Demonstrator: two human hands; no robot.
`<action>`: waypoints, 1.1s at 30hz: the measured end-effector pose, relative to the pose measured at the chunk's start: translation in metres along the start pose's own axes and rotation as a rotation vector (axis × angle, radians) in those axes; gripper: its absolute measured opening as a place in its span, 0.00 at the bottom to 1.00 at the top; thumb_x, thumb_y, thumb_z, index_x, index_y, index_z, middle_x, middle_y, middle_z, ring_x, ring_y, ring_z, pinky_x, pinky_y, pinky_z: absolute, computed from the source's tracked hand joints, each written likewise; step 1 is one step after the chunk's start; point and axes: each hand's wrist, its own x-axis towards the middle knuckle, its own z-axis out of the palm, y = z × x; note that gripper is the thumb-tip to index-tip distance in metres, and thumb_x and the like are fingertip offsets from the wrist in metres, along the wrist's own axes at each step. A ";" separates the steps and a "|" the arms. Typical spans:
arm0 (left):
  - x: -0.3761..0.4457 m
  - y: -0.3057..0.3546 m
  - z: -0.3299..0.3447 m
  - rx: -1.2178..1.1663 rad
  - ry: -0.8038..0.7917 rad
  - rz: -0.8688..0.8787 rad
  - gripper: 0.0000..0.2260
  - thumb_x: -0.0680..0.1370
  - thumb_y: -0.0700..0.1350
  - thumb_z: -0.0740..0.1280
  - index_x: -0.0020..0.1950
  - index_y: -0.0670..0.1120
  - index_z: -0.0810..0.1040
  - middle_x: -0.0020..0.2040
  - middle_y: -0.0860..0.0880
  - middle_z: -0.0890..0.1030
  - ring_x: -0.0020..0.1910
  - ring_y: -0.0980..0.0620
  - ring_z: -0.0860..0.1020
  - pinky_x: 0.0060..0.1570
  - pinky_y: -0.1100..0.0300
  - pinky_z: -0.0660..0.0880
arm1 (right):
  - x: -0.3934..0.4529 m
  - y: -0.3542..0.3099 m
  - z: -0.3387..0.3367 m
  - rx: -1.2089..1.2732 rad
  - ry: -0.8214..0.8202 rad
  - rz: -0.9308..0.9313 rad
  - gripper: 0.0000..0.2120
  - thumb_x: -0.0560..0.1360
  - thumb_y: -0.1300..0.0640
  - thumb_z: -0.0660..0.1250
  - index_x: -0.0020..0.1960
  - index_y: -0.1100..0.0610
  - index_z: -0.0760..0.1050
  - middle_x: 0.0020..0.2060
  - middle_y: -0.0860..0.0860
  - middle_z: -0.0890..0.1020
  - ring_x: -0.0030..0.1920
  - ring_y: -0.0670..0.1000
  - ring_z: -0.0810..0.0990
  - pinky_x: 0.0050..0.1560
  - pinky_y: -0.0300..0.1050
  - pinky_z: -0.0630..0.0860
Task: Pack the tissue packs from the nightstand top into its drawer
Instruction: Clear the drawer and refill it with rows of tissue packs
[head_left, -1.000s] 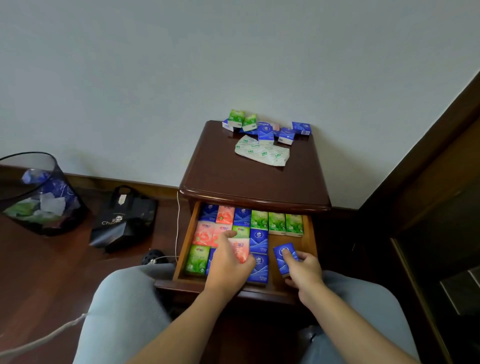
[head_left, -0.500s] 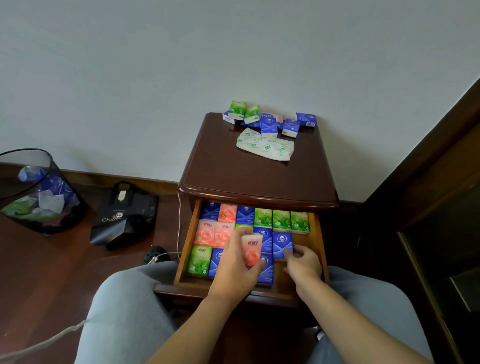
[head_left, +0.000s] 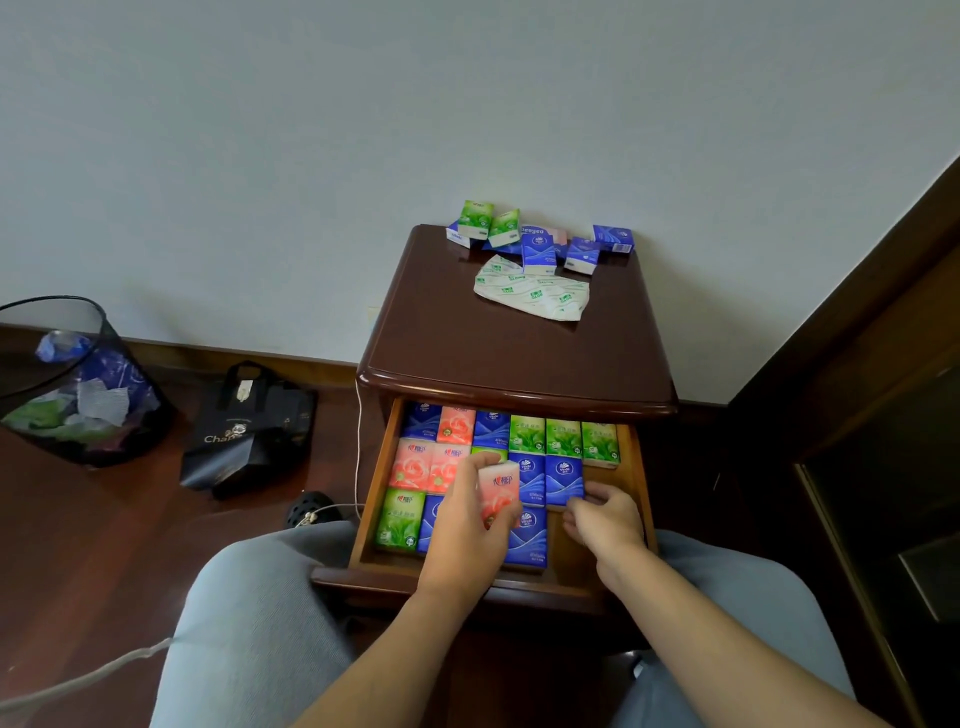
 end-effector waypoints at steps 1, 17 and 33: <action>-0.001 0.001 0.001 -0.005 0.003 0.001 0.22 0.80 0.44 0.73 0.63 0.68 0.69 0.55 0.60 0.80 0.50 0.61 0.83 0.45 0.61 0.84 | -0.004 -0.004 -0.003 -0.026 -0.020 -0.008 0.19 0.78 0.60 0.73 0.66 0.53 0.74 0.60 0.53 0.82 0.57 0.56 0.84 0.54 0.59 0.85; 0.028 0.035 0.039 -0.189 -0.187 -0.336 0.21 0.85 0.48 0.64 0.76 0.55 0.61 0.57 0.44 0.82 0.54 0.46 0.85 0.51 0.43 0.85 | -0.052 -0.042 -0.060 -0.784 -0.353 -1.229 0.39 0.69 0.43 0.74 0.76 0.49 0.64 0.71 0.45 0.71 0.71 0.48 0.69 0.72 0.45 0.69; 0.046 0.028 0.067 1.027 -0.435 0.158 0.24 0.82 0.41 0.65 0.78 0.52 0.69 0.74 0.51 0.70 0.73 0.48 0.68 0.70 0.49 0.71 | 0.007 -0.029 -0.082 -1.233 0.015 -0.950 0.27 0.70 0.37 0.76 0.62 0.46 0.72 0.64 0.44 0.78 0.72 0.54 0.67 0.72 0.49 0.66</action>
